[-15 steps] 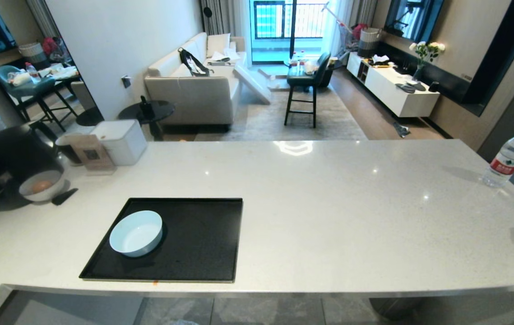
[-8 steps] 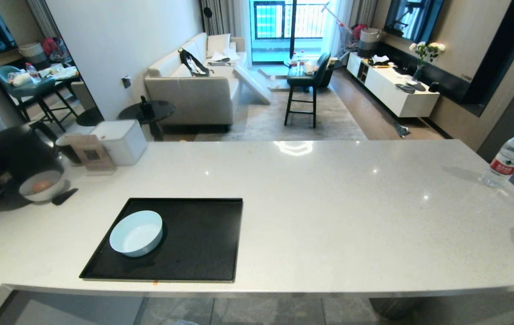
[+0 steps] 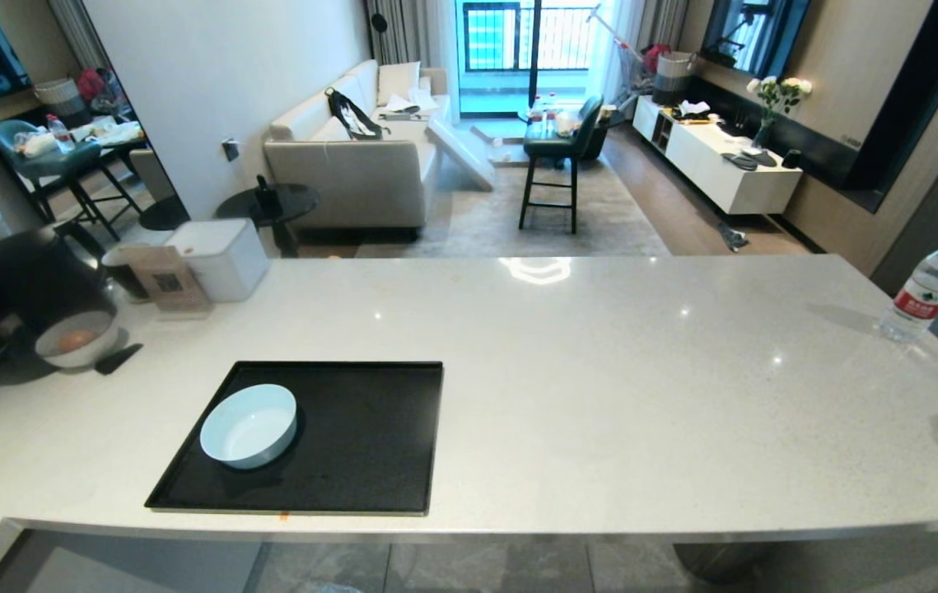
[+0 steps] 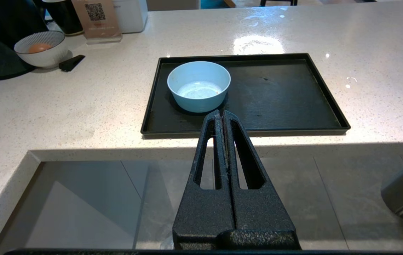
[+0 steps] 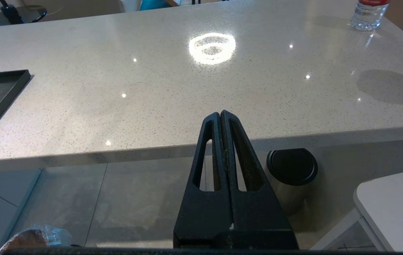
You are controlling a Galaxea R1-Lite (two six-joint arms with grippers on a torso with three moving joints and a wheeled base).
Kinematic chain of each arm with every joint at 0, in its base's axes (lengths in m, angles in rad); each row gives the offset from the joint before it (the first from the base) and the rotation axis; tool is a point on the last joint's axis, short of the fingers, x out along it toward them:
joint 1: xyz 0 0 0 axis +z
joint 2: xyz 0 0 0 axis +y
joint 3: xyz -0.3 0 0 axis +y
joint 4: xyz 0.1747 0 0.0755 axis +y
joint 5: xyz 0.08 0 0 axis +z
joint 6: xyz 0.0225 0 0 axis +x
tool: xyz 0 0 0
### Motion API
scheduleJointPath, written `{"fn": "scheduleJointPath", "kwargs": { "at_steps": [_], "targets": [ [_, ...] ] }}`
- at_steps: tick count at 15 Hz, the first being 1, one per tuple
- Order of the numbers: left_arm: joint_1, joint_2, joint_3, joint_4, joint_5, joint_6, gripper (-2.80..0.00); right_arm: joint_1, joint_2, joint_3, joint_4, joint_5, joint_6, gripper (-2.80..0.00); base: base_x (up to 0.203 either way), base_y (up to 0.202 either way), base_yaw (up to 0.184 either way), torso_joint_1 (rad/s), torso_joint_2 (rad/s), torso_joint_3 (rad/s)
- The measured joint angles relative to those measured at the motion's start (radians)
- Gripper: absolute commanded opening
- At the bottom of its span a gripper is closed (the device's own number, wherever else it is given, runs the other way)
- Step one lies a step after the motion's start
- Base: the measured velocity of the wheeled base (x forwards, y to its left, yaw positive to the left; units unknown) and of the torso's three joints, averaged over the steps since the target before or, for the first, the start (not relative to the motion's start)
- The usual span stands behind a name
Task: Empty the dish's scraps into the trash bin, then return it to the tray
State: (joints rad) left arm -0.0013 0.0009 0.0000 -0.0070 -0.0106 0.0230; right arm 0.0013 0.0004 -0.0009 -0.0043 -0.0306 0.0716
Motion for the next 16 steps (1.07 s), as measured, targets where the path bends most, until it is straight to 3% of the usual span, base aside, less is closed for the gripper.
{"fn": "scheduleJointPath", "kwargs": {
  "at_steps": [16],
  "targets": [
    [0.0,0.0,0.0,0.0,0.0,0.0,-2.8,0.0,0.0,0.0,0.0,0.0,0.0,-2.8,0.0,0.0,0.0,0.0,0.0,0.0]
  ]
}}
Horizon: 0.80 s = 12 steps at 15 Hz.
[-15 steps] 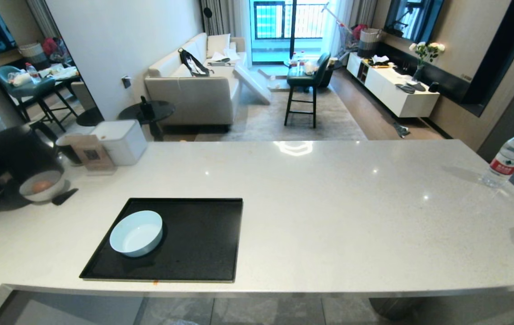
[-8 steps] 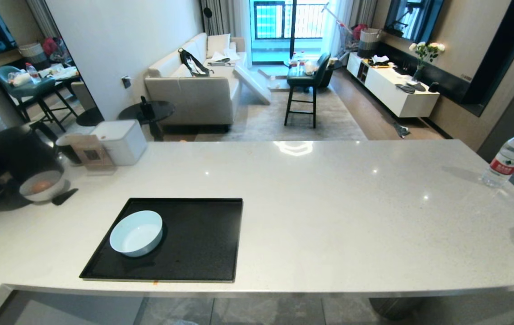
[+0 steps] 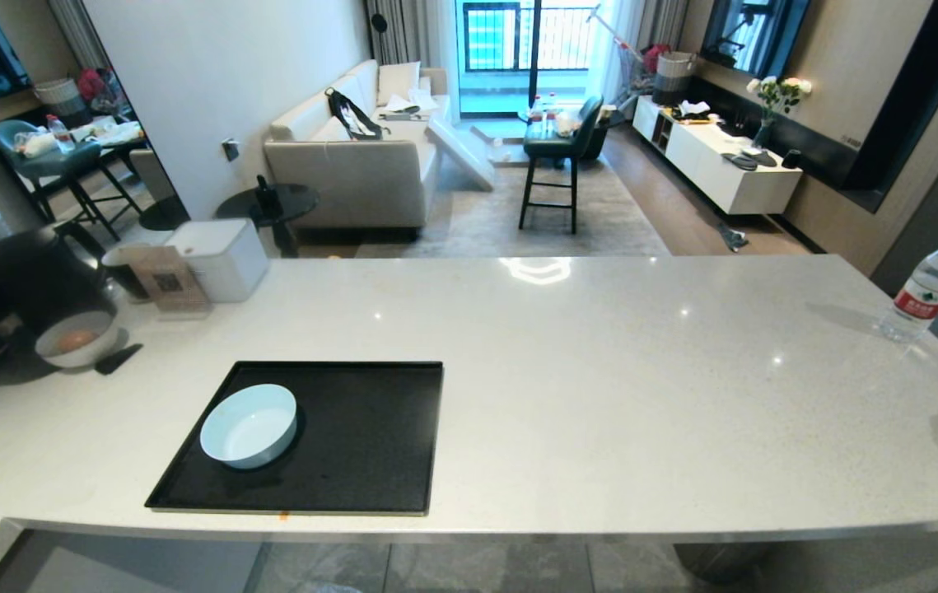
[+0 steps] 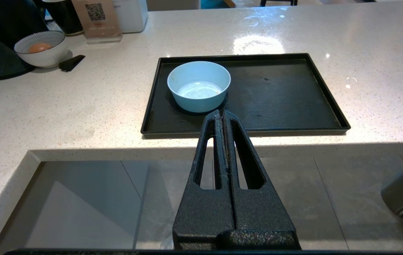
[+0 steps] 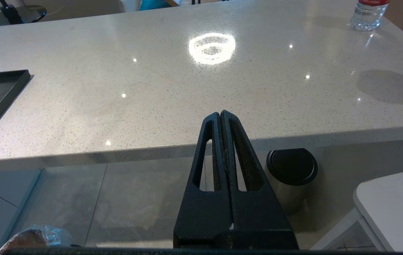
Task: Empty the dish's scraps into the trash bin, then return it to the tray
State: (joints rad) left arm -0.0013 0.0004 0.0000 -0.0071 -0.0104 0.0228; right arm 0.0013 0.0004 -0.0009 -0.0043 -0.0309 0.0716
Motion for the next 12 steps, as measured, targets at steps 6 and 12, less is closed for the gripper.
{"fn": "scheduleJointPath", "kwargs": {
  "at_steps": [6,12],
  "targets": [
    [0.0,0.0,0.0,0.0,0.0,0.0,-2.8,0.0,0.0,0.0,0.0,0.0,0.0,-2.8,0.0,0.0,0.0,0.0,0.0,0.0],
    [0.0,0.0,0.0,0.0,0.0,0.0,-2.8,0.0,0.0,0.0,0.0,0.0,0.0,-2.8,0.0,0.0,0.0,0.0,0.0,0.0]
  ]
}}
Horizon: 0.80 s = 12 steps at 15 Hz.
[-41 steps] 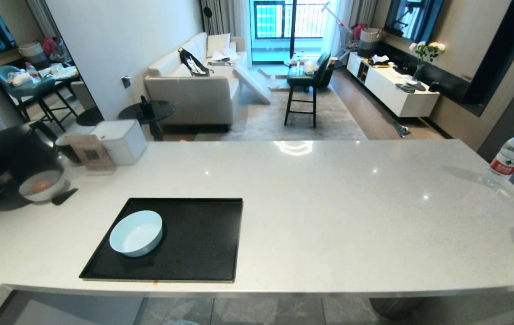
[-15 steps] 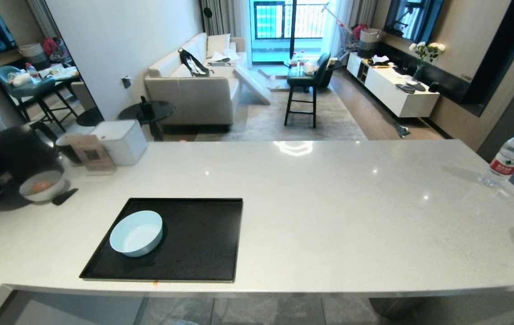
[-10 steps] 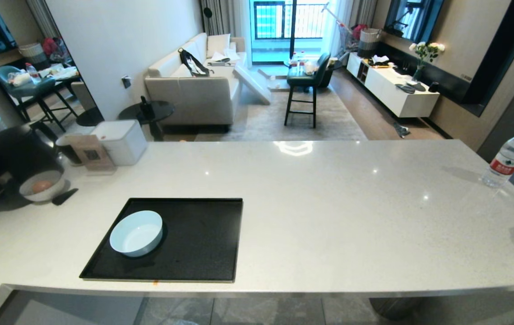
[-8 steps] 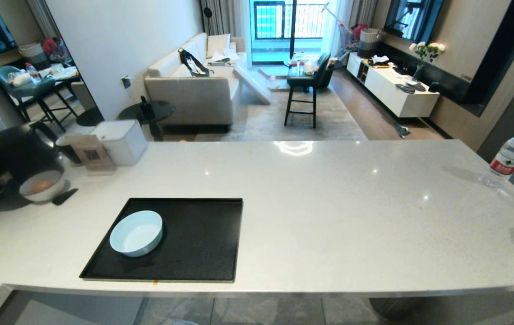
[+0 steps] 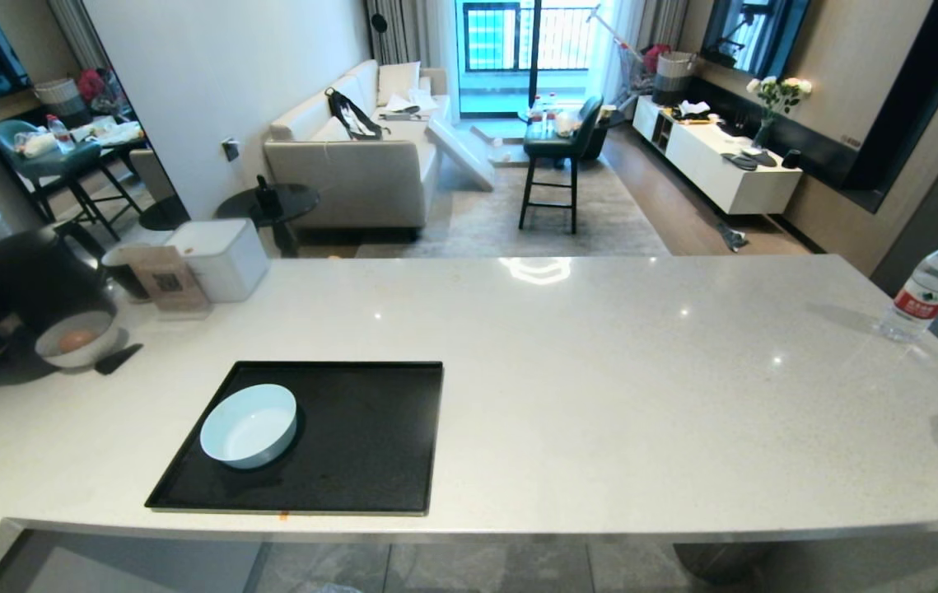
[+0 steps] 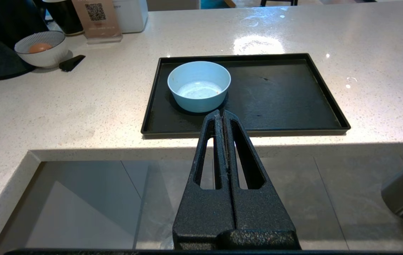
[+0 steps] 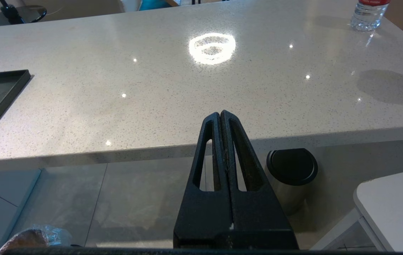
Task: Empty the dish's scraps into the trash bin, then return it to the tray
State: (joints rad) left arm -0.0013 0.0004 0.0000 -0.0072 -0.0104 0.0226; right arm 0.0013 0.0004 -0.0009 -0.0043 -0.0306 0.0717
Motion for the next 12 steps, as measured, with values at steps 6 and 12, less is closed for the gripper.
{"fn": "scheduleJointPath", "kwargs": {
  "at_steps": [6,12],
  "targets": [
    [-0.001,0.0,0.0,0.0,0.0,0.0,-2.8,0.0,0.0,0.0,0.0,0.0,0.0,-2.8,0.0,0.0,0.0,0.0,0.0,0.0],
    [0.0,0.0,0.0,0.0,-0.001,0.001,-2.8,0.0,0.0,0.0,0.0,0.0,0.0,-2.8,0.0,0.0,0.0,0.0,0.0,0.0]
  ]
}}
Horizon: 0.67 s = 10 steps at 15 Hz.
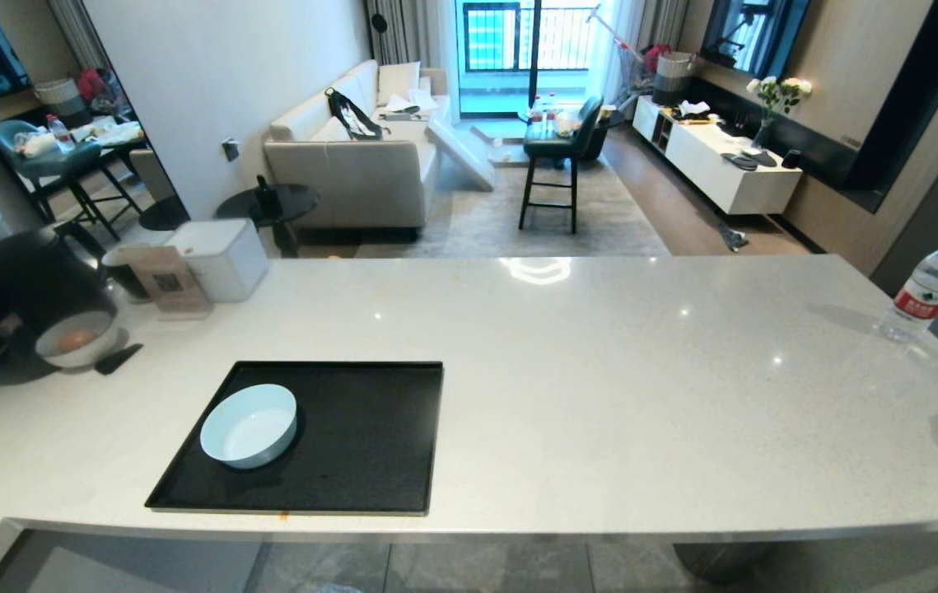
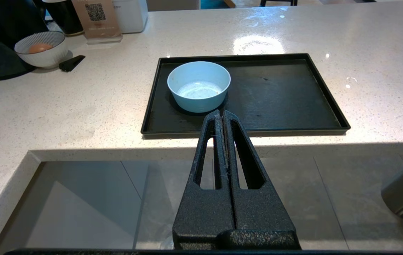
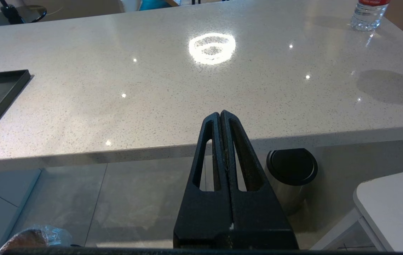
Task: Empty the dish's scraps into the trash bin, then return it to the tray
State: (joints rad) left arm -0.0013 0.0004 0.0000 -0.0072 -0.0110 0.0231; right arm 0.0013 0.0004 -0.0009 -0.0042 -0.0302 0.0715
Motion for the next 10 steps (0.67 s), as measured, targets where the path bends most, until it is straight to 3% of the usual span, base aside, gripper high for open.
{"fn": "scheduleJointPath", "kwargs": {
  "at_steps": [10],
  "targets": [
    [0.0,0.0,0.0,0.0,0.001,0.0,-2.8,0.0,0.0,0.0,0.0,0.0,0.0,-2.8,0.0,0.0,0.0,0.0,0.0,0.0]
  ]
}}
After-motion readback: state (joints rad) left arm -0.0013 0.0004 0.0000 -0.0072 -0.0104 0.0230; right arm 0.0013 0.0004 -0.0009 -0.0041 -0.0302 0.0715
